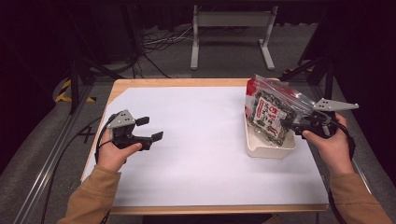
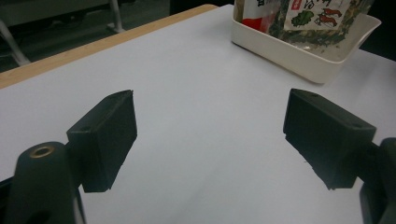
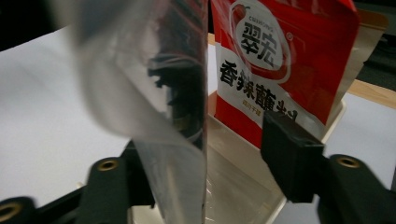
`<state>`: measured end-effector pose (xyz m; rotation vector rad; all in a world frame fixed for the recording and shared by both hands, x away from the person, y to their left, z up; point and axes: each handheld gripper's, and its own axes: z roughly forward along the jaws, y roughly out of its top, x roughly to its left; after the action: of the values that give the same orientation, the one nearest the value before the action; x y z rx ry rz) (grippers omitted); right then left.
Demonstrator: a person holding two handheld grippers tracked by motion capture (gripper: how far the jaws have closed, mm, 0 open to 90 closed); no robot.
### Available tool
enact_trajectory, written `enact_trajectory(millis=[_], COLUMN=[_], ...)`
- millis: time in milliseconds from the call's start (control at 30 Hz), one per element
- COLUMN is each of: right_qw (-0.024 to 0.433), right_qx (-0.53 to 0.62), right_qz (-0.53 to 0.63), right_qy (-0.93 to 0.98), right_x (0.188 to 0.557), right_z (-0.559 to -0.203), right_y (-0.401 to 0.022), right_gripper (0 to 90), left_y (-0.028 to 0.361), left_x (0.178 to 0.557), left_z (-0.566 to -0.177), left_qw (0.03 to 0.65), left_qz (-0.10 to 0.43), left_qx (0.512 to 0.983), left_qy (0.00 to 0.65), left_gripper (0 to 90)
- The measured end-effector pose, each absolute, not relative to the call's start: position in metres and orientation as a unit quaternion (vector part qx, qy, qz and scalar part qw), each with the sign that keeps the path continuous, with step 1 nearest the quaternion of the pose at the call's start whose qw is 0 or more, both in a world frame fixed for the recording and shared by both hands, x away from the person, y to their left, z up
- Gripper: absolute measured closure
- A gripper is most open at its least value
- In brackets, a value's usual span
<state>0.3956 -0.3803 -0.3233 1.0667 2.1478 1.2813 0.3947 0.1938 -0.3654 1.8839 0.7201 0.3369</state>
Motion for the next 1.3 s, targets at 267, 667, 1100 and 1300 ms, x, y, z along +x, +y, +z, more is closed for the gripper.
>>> enact_trajectory(millis=[267, 667, 1100, 1300], right_qw=[0.219, 0.217, 0.208, 0.203], right_qx=[0.381, 0.373, 0.387, 0.364], right_qz=[0.464, 0.459, 0.431, 0.453], right_qy=[0.769, 0.777, 0.788, 0.788], right_x=[0.379, 0.350, 0.325, 0.317], right_z=[-0.324, -0.325, -0.337, -0.346], right_y=[-0.388, -0.390, -0.383, -0.376], right_gripper=[28.7, 28.7, 30.7, 30.4], left_y=[0.200, 0.212, 0.213, 0.213], left_x=[0.380, 0.356, 0.335, 0.334], left_z=[-0.365, -0.364, -0.371, -0.376], left_qw=[0.517, 0.516, 0.509, 0.511], left_qz=[0.147, 0.165, 0.160, 0.151], left_qx=[0.789, 0.788, 0.800, 0.799], left_qy=[0.298, 0.293, 0.275, 0.277], left_gripper=[17.4, 16.9, 15.6, 15.5])
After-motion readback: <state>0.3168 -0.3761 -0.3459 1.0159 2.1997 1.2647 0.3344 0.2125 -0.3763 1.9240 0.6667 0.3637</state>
